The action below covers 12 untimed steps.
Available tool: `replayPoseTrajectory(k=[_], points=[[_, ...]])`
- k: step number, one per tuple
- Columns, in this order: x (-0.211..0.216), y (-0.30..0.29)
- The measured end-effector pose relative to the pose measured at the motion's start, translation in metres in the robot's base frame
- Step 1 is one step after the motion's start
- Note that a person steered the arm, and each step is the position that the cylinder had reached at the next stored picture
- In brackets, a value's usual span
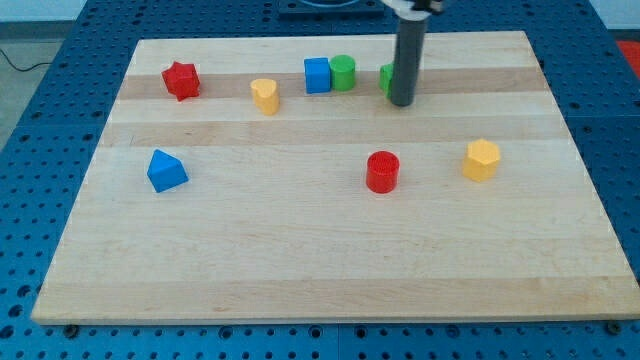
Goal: Move your arm to the top right of the blue triangle
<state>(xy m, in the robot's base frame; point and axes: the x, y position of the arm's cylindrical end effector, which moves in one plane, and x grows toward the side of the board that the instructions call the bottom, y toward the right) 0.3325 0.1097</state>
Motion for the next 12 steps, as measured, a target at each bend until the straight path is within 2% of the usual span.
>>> replayPoseTrajectory(k=[1, 3, 4, 5, 6, 8, 9, 10, 11, 12], points=[[-0.016, 0.037], [-0.017, -0.037], [-0.016, -0.055], [-0.012, -0.038], [0.026, -0.033], [0.156, -0.168], [0.204, -0.280], [0.200, -0.403], [0.189, -0.414], [0.136, -0.401]])
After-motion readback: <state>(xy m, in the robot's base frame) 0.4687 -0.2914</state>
